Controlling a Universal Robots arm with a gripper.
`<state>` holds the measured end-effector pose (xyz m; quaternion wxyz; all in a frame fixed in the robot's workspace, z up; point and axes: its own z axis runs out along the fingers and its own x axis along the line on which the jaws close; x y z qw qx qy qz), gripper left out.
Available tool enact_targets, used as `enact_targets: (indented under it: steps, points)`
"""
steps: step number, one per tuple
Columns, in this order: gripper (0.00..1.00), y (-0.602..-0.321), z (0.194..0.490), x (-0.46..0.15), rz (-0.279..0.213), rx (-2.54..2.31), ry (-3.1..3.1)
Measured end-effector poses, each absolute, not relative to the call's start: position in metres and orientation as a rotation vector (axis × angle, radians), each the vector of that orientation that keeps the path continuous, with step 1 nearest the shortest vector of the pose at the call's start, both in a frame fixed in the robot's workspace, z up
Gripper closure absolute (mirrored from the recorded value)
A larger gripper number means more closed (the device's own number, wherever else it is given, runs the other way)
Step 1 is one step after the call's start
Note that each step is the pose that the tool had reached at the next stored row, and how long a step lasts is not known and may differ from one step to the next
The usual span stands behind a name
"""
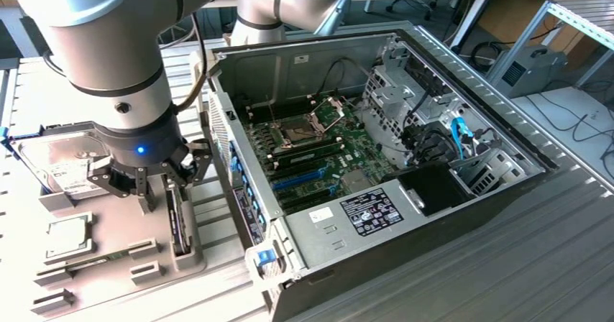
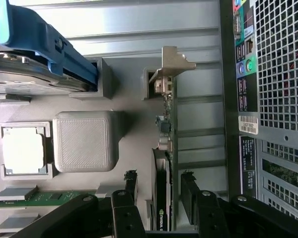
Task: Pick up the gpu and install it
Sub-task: 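Pick up the gpu and move the gpu toward the slot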
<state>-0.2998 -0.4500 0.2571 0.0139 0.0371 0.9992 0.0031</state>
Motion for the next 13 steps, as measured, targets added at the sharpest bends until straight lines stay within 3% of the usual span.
enact_targets:
  steps: [13]
  points:
    - [0.52, -0.4451, 0.2499, -0.2966, 0.009, 0.115, 3.111]
